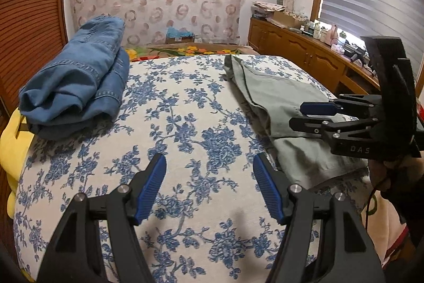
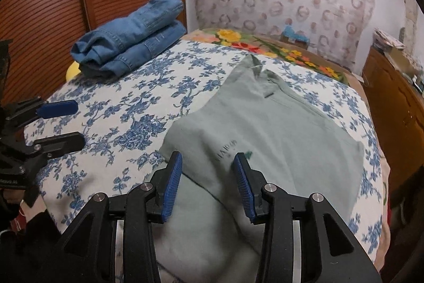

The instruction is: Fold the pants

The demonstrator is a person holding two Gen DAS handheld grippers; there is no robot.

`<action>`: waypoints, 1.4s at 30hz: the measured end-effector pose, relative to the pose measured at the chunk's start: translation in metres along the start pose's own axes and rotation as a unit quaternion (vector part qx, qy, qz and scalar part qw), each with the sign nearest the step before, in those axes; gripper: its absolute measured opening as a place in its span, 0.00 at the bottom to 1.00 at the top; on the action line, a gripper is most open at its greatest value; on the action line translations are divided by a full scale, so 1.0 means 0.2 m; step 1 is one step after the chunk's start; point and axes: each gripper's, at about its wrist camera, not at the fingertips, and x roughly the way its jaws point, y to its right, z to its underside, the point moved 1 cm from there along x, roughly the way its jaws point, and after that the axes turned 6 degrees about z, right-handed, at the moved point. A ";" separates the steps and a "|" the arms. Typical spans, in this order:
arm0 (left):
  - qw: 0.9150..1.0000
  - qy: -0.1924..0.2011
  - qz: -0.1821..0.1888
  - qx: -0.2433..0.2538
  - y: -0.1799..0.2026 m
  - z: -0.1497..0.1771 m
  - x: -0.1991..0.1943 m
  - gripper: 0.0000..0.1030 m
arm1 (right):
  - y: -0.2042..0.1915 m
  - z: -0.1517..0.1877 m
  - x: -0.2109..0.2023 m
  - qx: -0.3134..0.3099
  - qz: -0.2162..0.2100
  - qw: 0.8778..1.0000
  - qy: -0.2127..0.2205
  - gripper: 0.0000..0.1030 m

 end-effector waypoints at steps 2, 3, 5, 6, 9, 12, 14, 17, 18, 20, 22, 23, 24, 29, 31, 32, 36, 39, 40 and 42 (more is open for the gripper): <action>1.000 0.000 -0.001 -0.003 -0.02 0.01 0.00 0.66 | -0.02 -0.01 0.02 -0.008 -0.010 1.000 -0.005 0.43; 1.000 0.000 -0.002 -0.005 -0.02 0.01 0.00 0.66 | -0.03 -0.01 0.04 -0.013 -0.011 1.000 -0.008 0.44; 1.000 0.000 -0.003 -0.007 -0.03 0.01 0.00 0.66 | -0.06 -0.02 0.06 -0.022 -0.010 1.000 -0.012 0.44; 1.000 0.000 -0.004 -0.008 -0.04 0.02 0.00 0.66 | -0.07 -0.03 0.07 -0.028 -0.011 0.999 -0.014 0.45; 1.000 0.000 -0.004 -0.008 -0.04 0.02 -0.01 0.66 | -0.10 -0.03 0.11 -0.050 0.000 0.998 -0.024 0.45; 1.000 -0.002 -0.004 -0.008 -0.05 0.03 -0.01 0.66 | -0.10 -0.03 0.15 -0.058 0.004 0.998 -0.037 0.45; 1.000 -0.004 -0.003 -0.008 -0.05 0.03 0.00 0.66 | -0.10 -0.03 0.16 -0.060 0.004 0.998 -0.037 0.45; 1.000 -0.008 -0.001 -0.006 -0.04 0.04 0.01 0.66 | -0.09 -0.04 0.17 -0.057 -0.014 0.997 -0.040 0.19; 1.000 -0.008 0.000 -0.005 -0.03 0.04 0.01 0.66 | -0.09 -0.04 0.16 -0.056 -0.017 0.998 -0.037 0.16; 1.000 -0.010 0.001 -0.003 -0.03 0.05 0.02 0.66 | -0.05 -0.06 0.13 -0.041 -0.022 0.999 -0.022 0.06; 1.000 -0.012 0.003 -0.002 -0.02 0.05 0.03 0.66 | 0.00 -0.08 0.09 -0.020 -0.027 0.999 -0.004 0.04; 1.000 -0.014 0.004 -0.001 -0.01 0.05 0.03 0.66 | 0.02 -0.08 0.07 -0.011 -0.029 1.000 0.004 0.04; 1.000 -0.015 0.004 0.000 -0.01 0.06 0.04 0.66 | 0.04 -0.09 0.05 -0.002 -0.029 1.000 0.011 0.04; 1.000 -0.019 0.010 0.003 0.02 0.06 0.06 0.66 | 0.20 -0.14 -0.03 0.020 -0.001 0.999 0.037 0.04; 1.000 -0.020 0.012 0.006 0.04 0.06 0.06 0.66 | 0.26 -0.14 -0.03 0.028 0.011 0.999 0.036 0.04; 1.000 -0.021 0.013 0.006 0.04 0.06 0.07 0.66 | 0.30 -0.14 -0.03 0.033 0.021 0.999 0.033 0.04; 1.000 -0.025 0.016 0.009 0.06 0.06 0.09 0.66 | 0.45 -0.11 0.02 0.052 0.048 0.997 0.014 0.04; 0.999 -0.029 0.018 0.011 0.07 0.06 0.10 0.66 | 0.53 -0.09 0.05 0.070 0.066 0.995 0.005 0.05; 0.999 -0.031 0.018 0.013 0.07 0.06 0.11 0.66 | 0.56 -0.08 0.06 0.077 0.071 0.995 0.000 0.10; 0.999 -0.034 0.020 0.018 0.08 0.05 0.13 0.66 | 0.60 -0.07 0.05 0.084 0.074 0.994 0.004 0.19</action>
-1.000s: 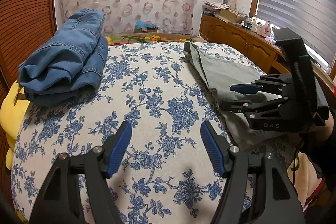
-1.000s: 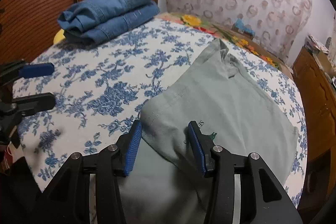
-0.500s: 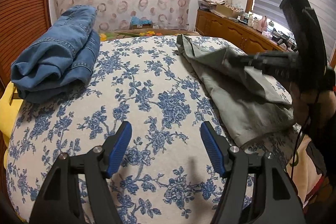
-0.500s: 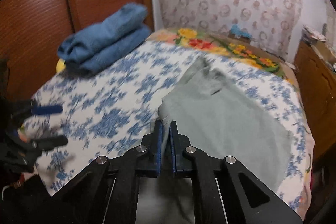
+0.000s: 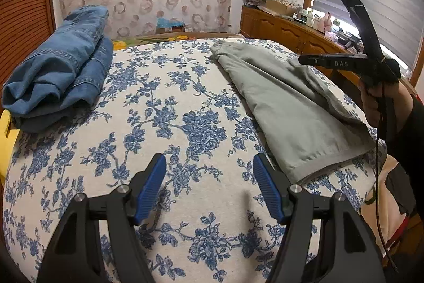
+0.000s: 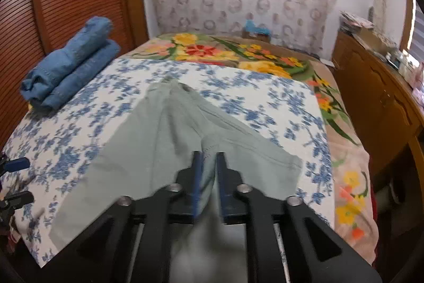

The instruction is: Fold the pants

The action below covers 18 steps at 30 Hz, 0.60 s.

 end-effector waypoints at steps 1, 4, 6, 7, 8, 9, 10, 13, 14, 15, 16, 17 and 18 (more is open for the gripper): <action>1.000 -0.002 0.001 0.004 0.01 -0.01 0.01 0.66 | 0.02 0.00 -0.01 0.006 -0.002 1.000 0.004 0.20; 1.000 -0.008 0.004 0.021 0.03 -0.07 0.06 0.66 | 0.07 0.00 -0.01 0.018 -0.001 1.000 0.002 0.27; 1.000 -0.009 0.011 0.025 0.04 -0.11 0.09 0.66 | 0.08 0.01 -0.01 0.022 -0.002 1.000 -0.002 0.27; 0.999 -0.011 0.015 0.027 0.06 -0.14 0.11 0.66 | 0.08 0.01 -0.01 0.023 -0.004 1.000 -0.005 0.27; 0.999 -0.011 0.020 0.030 0.07 -0.15 0.12 0.66 | 0.08 0.02 0.00 0.022 -0.005 1.000 -0.007 0.27; 0.999 -0.012 0.025 0.032 0.09 -0.16 0.13 0.66 | 0.07 0.02 0.00 0.022 -0.007 1.000 -0.010 0.27; 0.999 -0.016 0.031 0.033 0.10 -0.17 0.15 0.66 | 0.06 0.03 0.01 0.020 -0.010 1.000 -0.015 0.27; 0.998 -0.027 0.039 0.037 0.14 -0.18 0.21 0.66 | 0.03 0.04 0.05 0.019 -0.019 0.999 -0.029 0.28; 0.998 -0.030 0.040 0.039 0.15 -0.18 0.22 0.66 | 0.02 0.04 0.07 0.017 -0.020 0.999 -0.036 0.28; 0.998 -0.034 0.039 0.041 0.16 -0.18 0.24 0.66 | 0.01 0.04 0.09 0.016 -0.020 0.999 -0.040 0.28; 0.998 -0.037 0.037 0.043 0.16 -0.18 0.26 0.66 | 0.00 0.04 0.11 0.014 -0.017 0.999 -0.046 0.28; 0.998 -0.039 0.035 0.044 0.17 -0.18 0.27 0.66 | 0.00 0.04 0.13 0.014 -0.012 0.998 -0.054 0.28; 0.998 -0.042 0.033 0.045 0.17 -0.18 0.28 0.66 | -0.01 0.04 0.15 0.014 -0.009 0.998 -0.059 0.28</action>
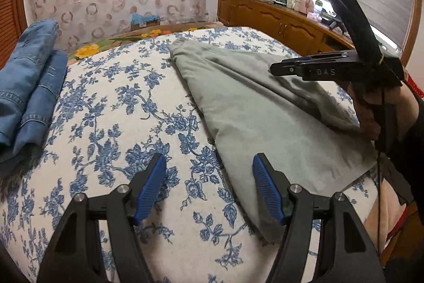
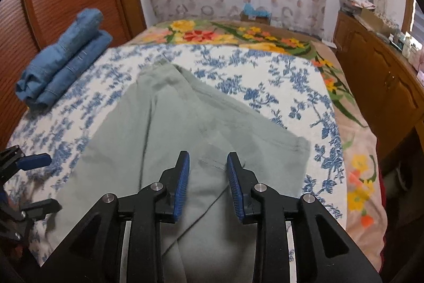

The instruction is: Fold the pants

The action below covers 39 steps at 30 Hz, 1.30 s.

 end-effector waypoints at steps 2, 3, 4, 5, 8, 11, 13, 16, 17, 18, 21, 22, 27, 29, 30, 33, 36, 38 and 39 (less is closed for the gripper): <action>1.000 -0.004 -0.004 0.001 0.00 0.00 0.02 0.66 | 0.00 0.00 0.03 0.003 0.003 1.000 -0.007 0.28; 1.000 -0.006 -0.005 0.001 0.01 0.01 0.02 0.66 | 0.00 0.00 0.03 0.002 0.004 1.000 -0.005 0.28; 1.000 -0.006 -0.003 0.001 0.01 0.01 0.02 0.66 | 0.00 0.00 0.03 0.000 0.007 1.000 -0.005 0.28; 1.000 -0.005 -0.003 0.002 0.01 0.01 0.02 0.66 | -0.01 0.00 0.03 0.000 0.008 1.000 -0.006 0.28; 1.000 -0.008 -0.005 0.003 0.02 0.02 0.03 0.66 | -0.03 -0.01 0.04 -0.014 0.021 1.000 -0.008 0.27; 1.000 -0.007 -0.003 0.001 0.01 0.01 0.04 0.66 | -0.04 -0.02 0.05 -0.028 0.028 0.999 -0.008 0.11; 1.000 -0.008 0.002 -0.007 0.00 0.01 0.04 0.66 | -0.03 -0.02 0.03 -0.025 0.021 0.999 0.000 0.04; 1.000 -0.008 0.003 -0.009 -0.01 0.01 0.04 0.66 | 0.00 -0.04 -0.03 -0.012 0.025 0.999 0.028 0.02; 1.000 -0.008 0.002 -0.008 -0.01 0.01 0.04 0.66 | 0.02 -0.05 -0.07 -0.003 0.021 0.999 0.043 0.01; 1.000 -0.008 0.003 -0.010 -0.01 0.01 0.04 0.66 | 0.03 -0.06 -0.08 0.000 0.023 0.998 0.051 0.01; 1.000 -0.007 0.004 -0.010 -0.01 0.01 0.04 0.66 | 0.07 -0.10 -0.16 0.008 0.029 0.996 0.082 0.01; 1.000 -0.008 0.003 -0.010 -0.01 0.01 0.04 0.66 | 0.07 -0.11 -0.17 0.009 0.031 0.996 0.087 0.01; 1.000 -0.008 0.003 -0.010 -0.01 0.01 0.04 0.66 | 0.15 -0.15 -0.24 0.018 0.044 0.992 0.118 0.01; 1.000 -0.007 0.003 -0.010 -0.01 0.01 0.04 0.66 | 0.19 -0.15 -0.25 0.021 0.051 0.990 0.128 0.01; 1.000 -0.007 0.003 -0.010 -0.01 0.01 0.04 0.66 | 0.20 -0.15 -0.25 0.022 0.053 0.990 0.129 0.01; 1.000 -0.008 0.003 -0.010 -0.01 0.02 0.04 0.66 | 0.24 -0.14 -0.20 0.024 0.066 0.991 0.118 0.01; 1.000 -0.008 0.003 -0.009 -0.01 0.02 0.04 0.66 | 0.28 -0.12 -0.10 0.025 0.086 0.992 0.090 0.01; 1.000 -0.007 0.003 -0.010 -0.01 0.02 0.04 0.66 | 0.31 -0.10 -0.04 0.030 0.094 0.992 0.075 0.01; 1.000 -0.007 0.003 -0.009 -0.01 0.02 0.04 0.66 | 0.33 -0.09 -0.03 0.034 0.095 0.992 0.071 0.01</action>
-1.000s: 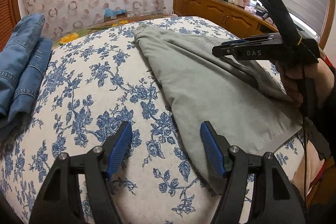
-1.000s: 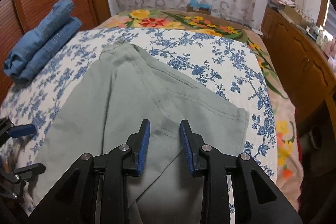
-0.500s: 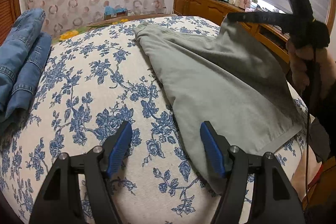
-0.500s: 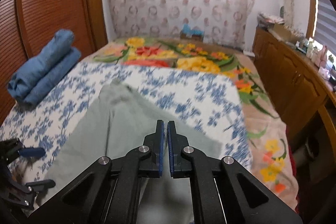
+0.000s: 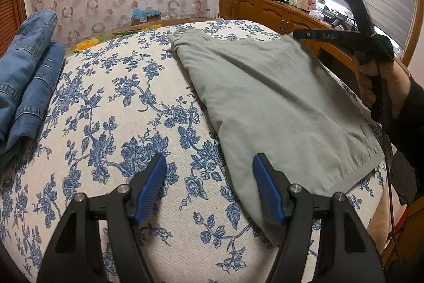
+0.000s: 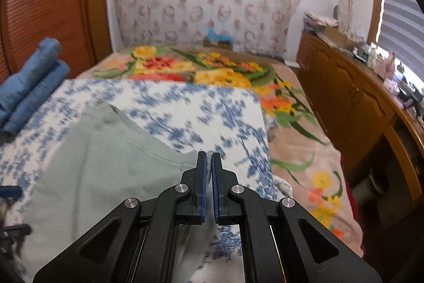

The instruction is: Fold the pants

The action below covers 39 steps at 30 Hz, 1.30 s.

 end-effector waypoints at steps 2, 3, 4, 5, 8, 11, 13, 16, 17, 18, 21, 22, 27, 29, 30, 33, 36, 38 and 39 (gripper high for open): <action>1.000 0.000 0.000 0.000 0.00 0.00 0.00 0.66 | 0.03 0.02 0.03 0.013 0.004 1.000 -0.010 0.01; 1.000 0.000 -0.001 0.001 0.00 0.00 0.00 0.66 | 0.05 0.02 0.04 0.022 0.004 1.000 -0.017 0.01; 1.000 0.000 -0.001 0.001 0.00 0.00 0.00 0.66 | 0.06 0.03 0.04 0.027 0.006 0.999 -0.022 0.01; 1.000 0.000 0.000 0.000 0.00 0.00 0.00 0.66 | 0.08 0.03 0.05 0.038 0.007 0.999 -0.032 0.01; 1.000 0.000 -0.001 0.000 0.00 0.00 0.00 0.66 | 0.12 0.05 0.01 0.059 -0.001 0.998 -0.035 0.01; 1.000 0.000 -0.001 0.000 0.01 0.00 0.00 0.66 | 0.11 0.07 -0.05 0.058 -0.009 0.998 -0.034 0.10; 1.000 0.000 -0.001 0.001 0.00 0.00 0.00 0.66 | 0.09 0.10 -0.10 0.053 -0.010 0.998 -0.033 0.16; 1.000 0.000 -0.001 0.000 0.00 0.00 0.00 0.66 | 0.02 0.17 -0.17 0.041 -0.044 0.997 -0.042 0.24; 1.000 0.000 -0.001 0.001 0.00 0.00 0.00 0.66 | 0.00 0.19 -0.19 0.034 -0.056 0.997 -0.046 0.26; 1.000 0.000 -0.001 0.001 0.01 0.00 0.00 0.66 | -0.03 0.22 -0.22 0.026 -0.067 0.996 -0.049 0.27; 1.000 0.000 -0.001 0.000 0.01 0.00 0.00 0.66 | -0.12 0.29 -0.27 0.000 -0.077 0.996 -0.049 0.28; 1.000 0.000 -0.001 0.001 0.00 0.00 0.00 0.66 | -0.15 0.32 -0.29 -0.007 -0.079 0.996 -0.050 0.28; 1.000 0.000 -0.001 0.001 0.01 0.00 0.00 0.66 | -0.26 0.41 -0.32 -0.023 -0.088 0.994 -0.054 0.29; 1.000 0.000 -0.001 0.000 0.01 0.00 0.01 0.66 | -0.27 0.43 -0.30 -0.027 -0.080 0.995 -0.060 0.30; 1.000 0.001 -0.001 0.000 0.01 0.00 0.01 0.66 | -0.27 0.43 -0.29 -0.028 -0.078 0.995 -0.062 0.30; 1.000 0.001 -0.001 0.000 0.01 0.00 0.00 0.66 | -0.27 0.45 -0.30 -0.026 -0.071 0.995 -0.058 0.33; 1.000 0.002 0.000 -0.004 0.00 0.01 -0.01 0.66 | -0.28 0.46 -0.31 -0.026 -0.063 0.996 -0.063 0.43; 1.000 0.006 -0.001 -0.001 0.00 0.01 -0.03 0.66 | -0.30 0.47 -0.33 -0.031 -0.051 0.996 -0.063 0.47; 1.000 0.008 -0.002 -0.002 0.00 0.01 -0.05 0.66 | -0.31 0.48 -0.35 -0.032 -0.050 0.996 -0.064 0.47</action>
